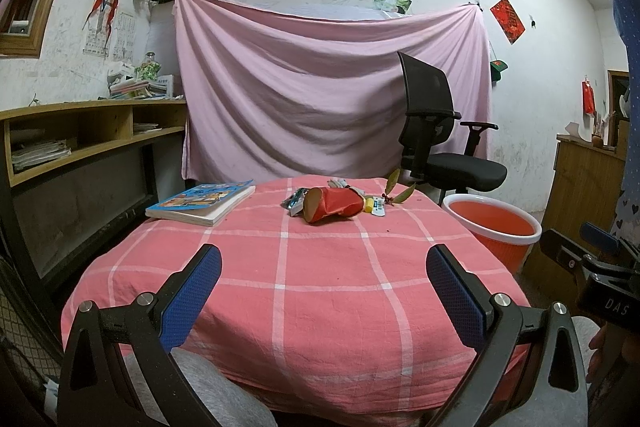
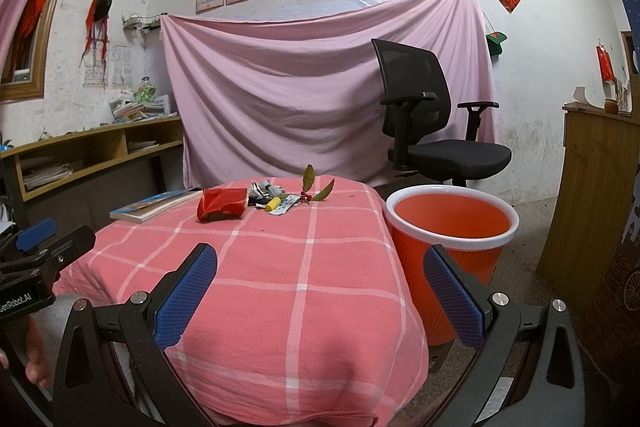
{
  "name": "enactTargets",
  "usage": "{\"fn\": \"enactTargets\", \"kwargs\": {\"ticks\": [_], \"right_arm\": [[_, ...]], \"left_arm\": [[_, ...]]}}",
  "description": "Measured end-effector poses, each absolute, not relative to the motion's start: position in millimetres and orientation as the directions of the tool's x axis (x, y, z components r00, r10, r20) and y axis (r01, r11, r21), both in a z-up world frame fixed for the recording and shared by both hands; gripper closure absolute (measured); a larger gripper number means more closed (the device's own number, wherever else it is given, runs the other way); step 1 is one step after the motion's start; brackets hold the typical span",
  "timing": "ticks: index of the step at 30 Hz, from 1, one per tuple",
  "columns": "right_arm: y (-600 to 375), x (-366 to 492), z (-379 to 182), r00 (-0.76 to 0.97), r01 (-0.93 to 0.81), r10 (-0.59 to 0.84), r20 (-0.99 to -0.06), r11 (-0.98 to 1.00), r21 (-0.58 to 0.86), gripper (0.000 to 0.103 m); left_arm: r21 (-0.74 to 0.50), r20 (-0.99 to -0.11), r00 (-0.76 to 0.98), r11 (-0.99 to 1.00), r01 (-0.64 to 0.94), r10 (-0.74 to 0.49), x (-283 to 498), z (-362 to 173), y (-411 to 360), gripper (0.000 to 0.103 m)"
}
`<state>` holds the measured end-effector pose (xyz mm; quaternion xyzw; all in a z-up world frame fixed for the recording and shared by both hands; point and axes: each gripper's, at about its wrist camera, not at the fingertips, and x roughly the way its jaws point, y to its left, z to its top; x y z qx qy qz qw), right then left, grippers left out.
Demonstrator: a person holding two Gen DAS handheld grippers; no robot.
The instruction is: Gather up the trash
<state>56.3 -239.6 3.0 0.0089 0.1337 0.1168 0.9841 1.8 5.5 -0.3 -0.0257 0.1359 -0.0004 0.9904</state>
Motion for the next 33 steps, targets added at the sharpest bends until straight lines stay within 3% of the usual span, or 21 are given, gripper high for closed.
{"fn": "enactTargets", "kwargs": {"ticks": [23,28,33], "right_arm": [[-233.7,58.5,0.9,0.935,-0.224,0.231,-0.270,0.973,0.058,0.000],[-232.8,46.7,11.3,0.964,-0.210,0.213,-0.157,0.977,0.033,0.000],[-227.7,48.0,21.3,0.969,-0.225,0.225,-0.106,0.974,0.007,0.000]], "left_arm": [[-0.057,-0.302,0.953,0.998,-0.025,0.006,12.0,-6.8,6.1,0.003],[-0.083,-0.329,0.944,0.995,-0.055,0.024,24.8,-7.4,7.2,0.003],[-0.075,-0.273,0.958,0.991,-0.111,0.086,38.6,0.1,10.6,0.003]]}}
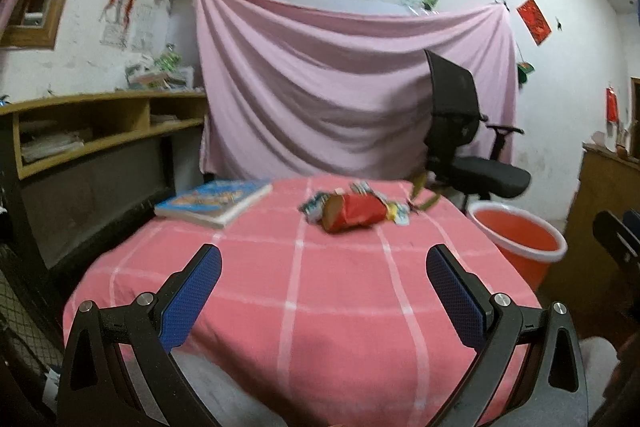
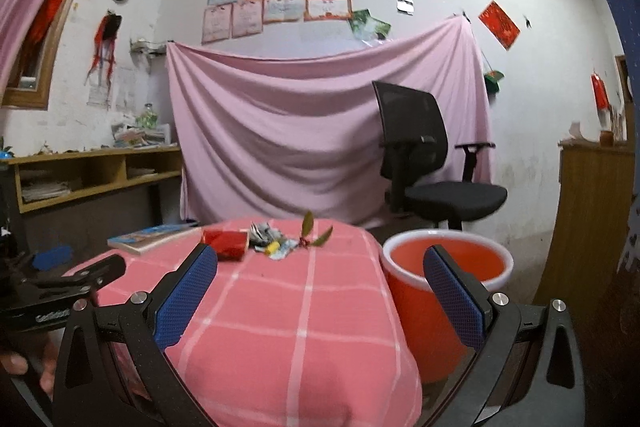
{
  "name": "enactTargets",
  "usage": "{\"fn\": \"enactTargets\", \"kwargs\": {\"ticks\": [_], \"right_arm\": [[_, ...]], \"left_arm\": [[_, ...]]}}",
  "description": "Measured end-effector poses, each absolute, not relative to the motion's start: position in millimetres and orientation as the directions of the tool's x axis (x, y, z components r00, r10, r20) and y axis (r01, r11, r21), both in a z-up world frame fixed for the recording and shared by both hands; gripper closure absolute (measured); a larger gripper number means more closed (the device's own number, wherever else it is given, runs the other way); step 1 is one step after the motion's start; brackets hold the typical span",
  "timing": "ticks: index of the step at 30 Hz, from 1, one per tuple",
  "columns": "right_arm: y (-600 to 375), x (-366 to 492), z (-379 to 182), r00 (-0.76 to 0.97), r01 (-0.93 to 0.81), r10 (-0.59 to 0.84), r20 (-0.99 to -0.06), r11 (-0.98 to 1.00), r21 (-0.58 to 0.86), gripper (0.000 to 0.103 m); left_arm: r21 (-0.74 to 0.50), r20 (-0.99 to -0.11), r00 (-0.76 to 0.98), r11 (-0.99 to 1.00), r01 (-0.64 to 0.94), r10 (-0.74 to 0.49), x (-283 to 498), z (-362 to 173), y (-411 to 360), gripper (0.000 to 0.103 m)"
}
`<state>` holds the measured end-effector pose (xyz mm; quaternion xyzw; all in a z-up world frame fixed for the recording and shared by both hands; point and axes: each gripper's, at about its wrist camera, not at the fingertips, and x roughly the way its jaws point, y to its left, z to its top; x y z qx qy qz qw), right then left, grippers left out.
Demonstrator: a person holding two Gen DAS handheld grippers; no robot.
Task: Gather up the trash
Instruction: 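Reach both tools toward the trash pile, left toward the red cup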
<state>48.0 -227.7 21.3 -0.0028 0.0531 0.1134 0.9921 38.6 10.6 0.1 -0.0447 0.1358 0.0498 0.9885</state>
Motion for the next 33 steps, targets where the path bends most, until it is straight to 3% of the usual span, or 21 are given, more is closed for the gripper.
{"fn": "enactTargets", "kwargs": {"ticks": [10,14,17,21,24,28,33], "right_arm": [[-220.6,114.4,43.9,0.969,-0.240,0.240,-0.052,0.971,0.009,0.000],[-215.7,160.1,51.8,0.937,-0.325,0.329,-0.116,0.944,0.055,0.000],[-214.0,200.1,54.2,0.918,-0.339,0.353,-0.178,0.935,0.106,0.000],[-208.4,244.1,51.1,0.915,-0.292,0.307,-0.264,0.952,0.094,0.000],[-201.8,278.5,44.2,0.897,-0.240,0.254,-0.361,0.967,0.083,0.000],[-191.5,303.8,26.1,0.828,-0.289,0.314,-0.465,0.949,0.127,0.000],[-176.6,321.9,10.3,0.755,-0.291,0.298,-0.584,0.950,0.109,0.000]], "left_arm": [[-0.145,-0.196,0.974,0.978,-0.148,0.118,105.1,12.3,29.8,0.003],[-0.098,-0.126,0.979,0.980,-0.175,0.162,132.2,22.3,27.2,0.003],[-0.057,-0.122,0.975,0.979,-0.196,0.188,153.0,25.7,27.5,0.003],[-0.066,-0.213,0.960,0.977,-0.201,0.183,181.9,18.7,38.5,0.003],[-0.131,-0.337,0.927,0.967,-0.219,0.165,202.5,11.4,53.3,0.003],[-0.220,-0.465,0.877,0.943,-0.251,0.125,223.5,4.6,71.2,0.003],[-0.269,-0.500,0.861,0.928,-0.256,0.093,228.5,3.0,75.4,0.003]]}}
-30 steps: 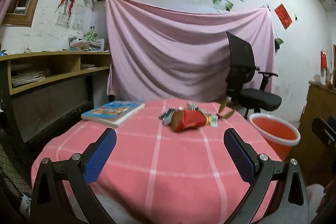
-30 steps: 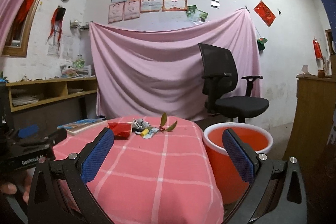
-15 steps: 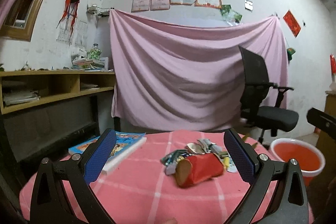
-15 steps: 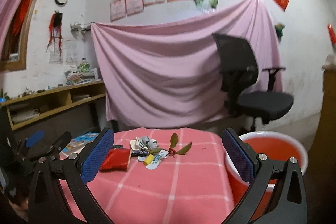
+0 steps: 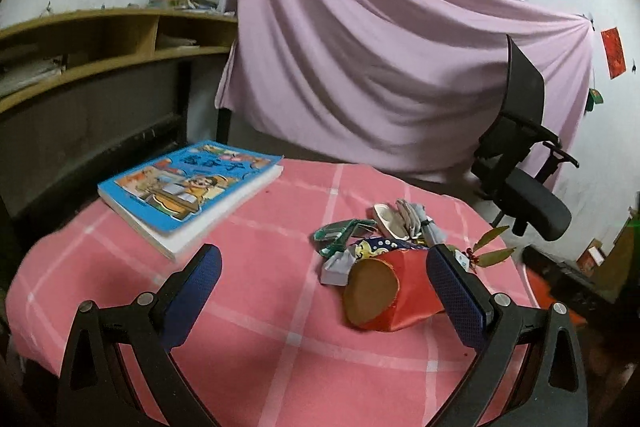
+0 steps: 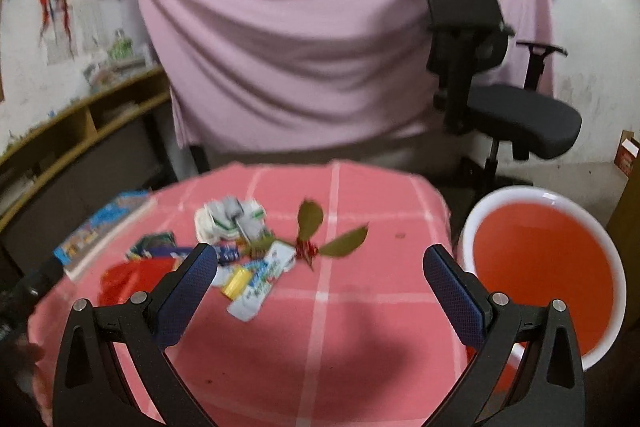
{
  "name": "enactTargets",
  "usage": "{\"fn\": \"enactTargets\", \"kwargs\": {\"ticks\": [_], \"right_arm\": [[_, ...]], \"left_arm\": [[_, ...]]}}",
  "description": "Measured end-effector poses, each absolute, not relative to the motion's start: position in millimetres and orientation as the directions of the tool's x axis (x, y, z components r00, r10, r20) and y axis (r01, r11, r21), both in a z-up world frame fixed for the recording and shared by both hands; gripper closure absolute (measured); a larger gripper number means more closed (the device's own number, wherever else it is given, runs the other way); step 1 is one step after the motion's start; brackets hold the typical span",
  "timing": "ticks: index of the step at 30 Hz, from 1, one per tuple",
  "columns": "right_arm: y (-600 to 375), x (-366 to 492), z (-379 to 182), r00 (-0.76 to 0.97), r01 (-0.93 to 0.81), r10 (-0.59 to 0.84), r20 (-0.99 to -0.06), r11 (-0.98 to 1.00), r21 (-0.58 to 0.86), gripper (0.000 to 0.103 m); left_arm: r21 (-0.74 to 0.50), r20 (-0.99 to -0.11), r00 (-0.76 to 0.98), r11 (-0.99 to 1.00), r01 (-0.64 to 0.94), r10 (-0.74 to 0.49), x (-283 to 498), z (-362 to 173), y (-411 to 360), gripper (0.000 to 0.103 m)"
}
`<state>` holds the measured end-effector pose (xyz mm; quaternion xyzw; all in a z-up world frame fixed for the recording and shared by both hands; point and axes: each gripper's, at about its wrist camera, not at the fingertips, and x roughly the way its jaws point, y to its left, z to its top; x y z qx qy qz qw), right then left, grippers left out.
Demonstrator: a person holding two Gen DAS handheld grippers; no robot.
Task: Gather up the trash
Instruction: 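Reach both tools toward the trash pile, left toward the red cup, then grasp the red paper cup with left tool while right tool grasps the white tube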
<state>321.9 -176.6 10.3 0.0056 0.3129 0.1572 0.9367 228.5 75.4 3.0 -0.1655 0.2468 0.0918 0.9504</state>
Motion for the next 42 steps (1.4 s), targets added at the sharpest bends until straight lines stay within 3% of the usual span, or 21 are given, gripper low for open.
{"fn": "enactTargets", "kwargs": {"ticks": [4,6,8,9,11,13,16,20,27,37,40,42], "right_arm": [[-166.5,333.6,1.9,0.680,-0.329,0.328,-0.656,0.936,0.127,0.003],[-162.4,335.8,-2.2,0.637,-0.356,0.362,-0.681,0.921,0.157,0.008],[-158.5,336.4,-6.3,0.606,-0.377,0.371,-0.703,0.913,0.156,0.028],[-156.1,338.3,-6.7,0.599,-0.383,0.368,-0.711,0.912,0.149,0.031],[-155.7,339.6,-9.4,0.583,-0.395,0.372,-0.722,0.907,0.147,0.040],[-160.1,340.1,-12.9,0.570,-0.395,0.384,-0.726,0.903,0.168,0.047],[-162.8,341.7,-20.0,0.557,-0.390,0.391,-0.732,0.902,0.185,0.048],[-154.0,340.4,-26.0,0.549,-0.398,0.381,-0.744,0.902,0.168,0.048],[-149.1,341.3,-24.6,0.550,-0.420,0.394,-0.736,0.893,0.163,0.048],[-119.8,343.4,-29.4,0.533,-0.509,0.366,-0.762,0.859,0.056,0.048],[-120.4,343.7,-31.5,0.526,-0.512,0.371,-0.765,0.857,0.063,0.056],[-124.0,342.6,-31.7,0.519,-0.514,0.386,-0.763,0.854,0.082,0.067]], "left_arm": [[-0.271,-0.522,0.852,0.938,-0.216,0.046,229.2,-1.8,68.9,0.006],[-0.277,-0.525,0.851,0.942,-0.190,0.017,229.8,-3.3,64.6,0.018],[-0.267,-0.544,0.839,0.949,-0.166,-0.006,234.1,-5.0,59.7,0.034],[-0.265,-0.554,0.833,0.951,-0.157,-0.017,237.0,-6.3,58.6,0.042],[-0.277,-0.577,0.815,0.951,-0.135,-0.053,244.1,-10.3,57.3,0.053],[-0.300,-0.595,0.799,0.946,-0.121,-0.086,249.6,-14.2,57.5,0.057],[-0.364,-0.601,0.785,0.926,-0.104,-0.149,253.8,-18.2,61.1,0.062],[-0.353,-0.622,0.768,0.930,-0.100,-0.153,260.3,-20.5,59.5,0.080],[-0.349,-0.599,0.789,0.931,-0.103,-0.137,254.2,-20.3,61.5,0.089],[-0.356,-0.585,0.802,0.926,-0.123,-0.118,249.1,-20.7,63.8,0.091],[-0.358,-0.581,0.805,0.926,-0.122,-0.118,247.4,-21.2,63.9,0.092],[-0.353,-0.583,0.804,0.928,-0.122,-0.117,246.5,-21.1,62.6,0.092]]}}
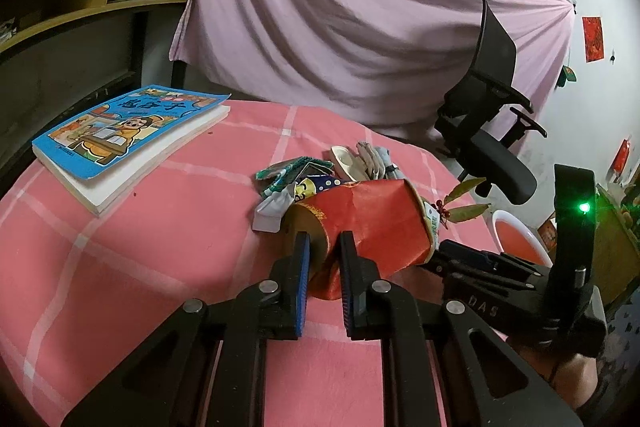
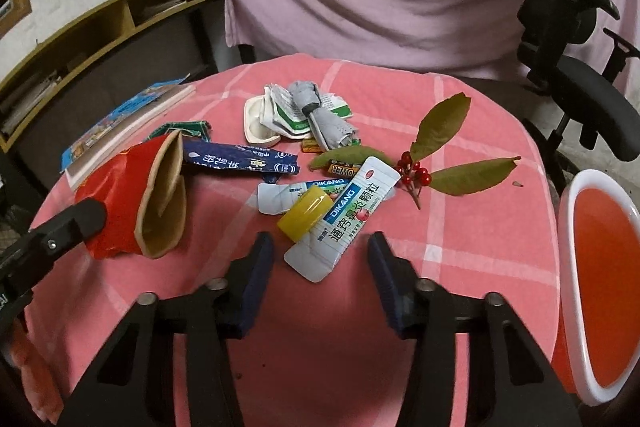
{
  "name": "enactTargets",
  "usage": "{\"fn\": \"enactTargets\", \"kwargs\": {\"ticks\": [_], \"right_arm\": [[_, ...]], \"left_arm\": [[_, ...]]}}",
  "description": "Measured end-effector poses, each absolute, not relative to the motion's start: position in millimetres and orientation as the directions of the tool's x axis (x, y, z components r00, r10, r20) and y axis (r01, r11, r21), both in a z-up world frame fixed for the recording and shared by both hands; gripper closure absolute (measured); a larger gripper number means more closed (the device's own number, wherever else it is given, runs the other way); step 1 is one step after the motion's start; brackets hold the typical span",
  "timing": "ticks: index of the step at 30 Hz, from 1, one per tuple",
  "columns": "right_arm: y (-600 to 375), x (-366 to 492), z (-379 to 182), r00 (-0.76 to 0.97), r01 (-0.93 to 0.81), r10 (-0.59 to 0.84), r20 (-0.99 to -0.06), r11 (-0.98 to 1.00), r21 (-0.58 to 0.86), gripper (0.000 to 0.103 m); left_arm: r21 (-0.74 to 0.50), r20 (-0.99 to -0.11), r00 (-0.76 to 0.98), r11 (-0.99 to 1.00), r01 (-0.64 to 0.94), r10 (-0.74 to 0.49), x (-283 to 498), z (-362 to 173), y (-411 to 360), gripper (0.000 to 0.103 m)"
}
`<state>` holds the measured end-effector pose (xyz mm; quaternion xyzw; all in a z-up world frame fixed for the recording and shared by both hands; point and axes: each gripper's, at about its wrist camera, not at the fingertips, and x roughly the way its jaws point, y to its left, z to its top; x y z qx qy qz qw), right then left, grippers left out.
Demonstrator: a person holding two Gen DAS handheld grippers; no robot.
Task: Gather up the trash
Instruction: 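Grasp the red paper cup with left tool while right tool grasps the white tube, then carry both items over the orange bucket and open both tools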
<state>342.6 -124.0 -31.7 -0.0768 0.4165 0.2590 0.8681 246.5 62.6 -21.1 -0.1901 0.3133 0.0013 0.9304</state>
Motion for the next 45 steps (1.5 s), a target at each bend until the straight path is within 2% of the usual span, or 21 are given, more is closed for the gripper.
{"fn": "enactTargets", "kwargs": {"ticks": [2,6,17,24,30,34,39,45], "right_arm": [[-128.3,340.9,-32.1,0.513,-0.515,0.398,-0.761,0.852,0.099,0.077],[-140.5,337.4,-31.3,0.508,-0.519,0.419,-0.753,0.846,0.121,0.085],[-178.5,316.8,-22.8,0.543,-0.483,0.419,-0.728,0.865,0.138,0.087],[-184.7,307.1,-15.0,0.578,-0.499,0.461,-0.673,0.853,0.156,0.087],[-198.9,286.4,2.9,0.653,-0.534,0.537,-0.535,0.827,0.179,0.087],[-216.7,269.6,15.1,0.735,-0.522,0.528,-0.426,0.841,0.143,0.087],[-247.4,258.7,22.4,0.841,-0.438,0.440,-0.315,0.895,0.082,0.087],[-302.1,274.2,25.2,0.898,-0.294,0.331,-0.291,0.942,0.164,0.087]], "left_arm": [[-0.344,-0.585,0.803,0.931,-0.120,-0.112,244.4,-21.1,61.1,0.092],[-0.327,-0.584,0.806,0.937,-0.121,-0.099,238.9,-21.5,56.7,0.092],[-0.309,-0.577,0.813,0.943,-0.121,-0.084,237.5,-22.8,50.2,0.094],[-0.284,-0.526,0.844,0.957,-0.057,-0.106,227.7,-17.9,39.3,0.095],[-0.233,-0.444,0.893,0.972,-0.032,-0.077,211.9,-9.8,25.0,0.095],[-0.194,-0.378,0.923,0.981,0.003,-0.078,210.0,3.7,4.6,0.095],[-0.164,-0.377,0.915,0.983,0.083,-0.140,230.5,19.6,-37.1,0.095],[-0.129,-0.394,0.893,0.975,0.181,-0.218,260.8,35.4,-97.4,0.095]]}}
